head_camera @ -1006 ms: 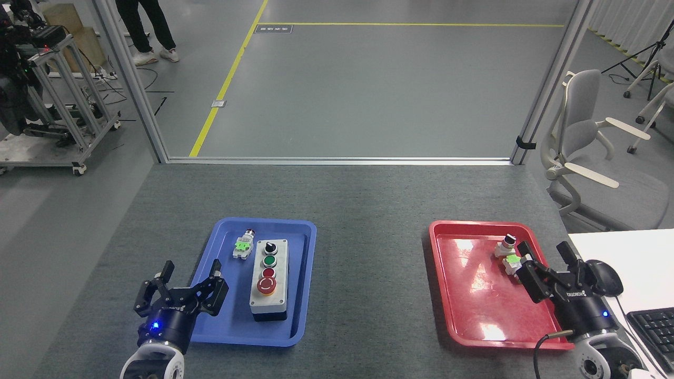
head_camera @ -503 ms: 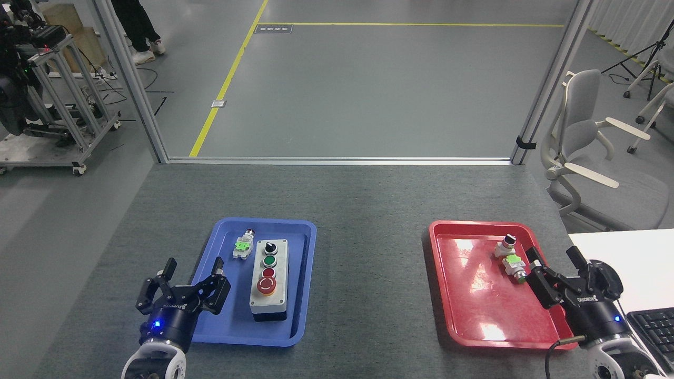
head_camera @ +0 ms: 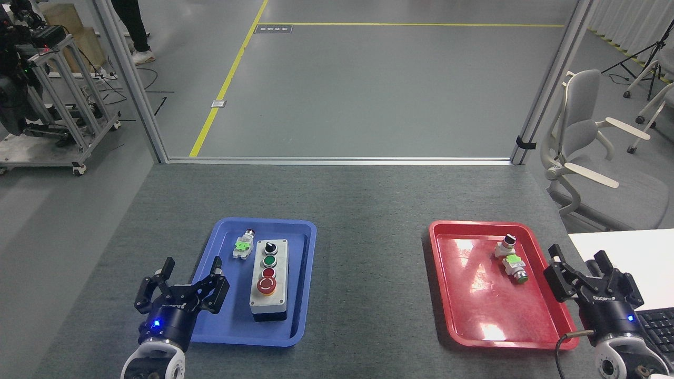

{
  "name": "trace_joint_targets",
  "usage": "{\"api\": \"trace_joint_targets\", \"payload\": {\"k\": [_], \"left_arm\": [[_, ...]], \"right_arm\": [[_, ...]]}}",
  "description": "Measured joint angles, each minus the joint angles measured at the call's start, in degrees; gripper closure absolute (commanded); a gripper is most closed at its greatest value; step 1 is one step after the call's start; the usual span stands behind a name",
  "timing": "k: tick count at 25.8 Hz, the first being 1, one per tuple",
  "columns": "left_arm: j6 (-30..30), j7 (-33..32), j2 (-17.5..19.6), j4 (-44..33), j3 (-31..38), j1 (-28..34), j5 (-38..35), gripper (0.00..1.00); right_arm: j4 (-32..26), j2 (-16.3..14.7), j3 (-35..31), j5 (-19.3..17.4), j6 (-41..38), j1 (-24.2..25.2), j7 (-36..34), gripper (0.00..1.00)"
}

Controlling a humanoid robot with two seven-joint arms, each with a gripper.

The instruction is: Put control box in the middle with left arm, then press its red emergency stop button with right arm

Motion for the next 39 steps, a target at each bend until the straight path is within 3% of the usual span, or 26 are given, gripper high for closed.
{"api": "trace_joint_targets", "payload": {"k": [7, 20, 26, 39], "left_arm": [[1.16, -0.61, -1.6, 0.05, -0.47, -0.34, -6.91, 0.01], [2.78, 0.97, -7.22, 0.59, -7.05, 2.24, -8.6, 0.01], [6.58, 2.14, -7.63, 4.85, -9.86, 2.02, -8.83, 0.01], [8.95, 3.75, -9.2, 13.73, -10.25, -0.79, -7.88, 0.0]], "right_arm": [[-1.44, 0.91, -0.09, 2.41, 0.92, 0.6, 0.08, 0.0], [-1.66, 3.83, -3.49, 3.72, -4.57, 1.32, 0.39, 0.0], [-1.53, 4.2, -3.49, 3.24, -4.58, 1.32, 0.13, 0.0], [-1.41, 3.78, -3.82, 3.02, -5.17, 1.32, -0.01, 0.0]]}}
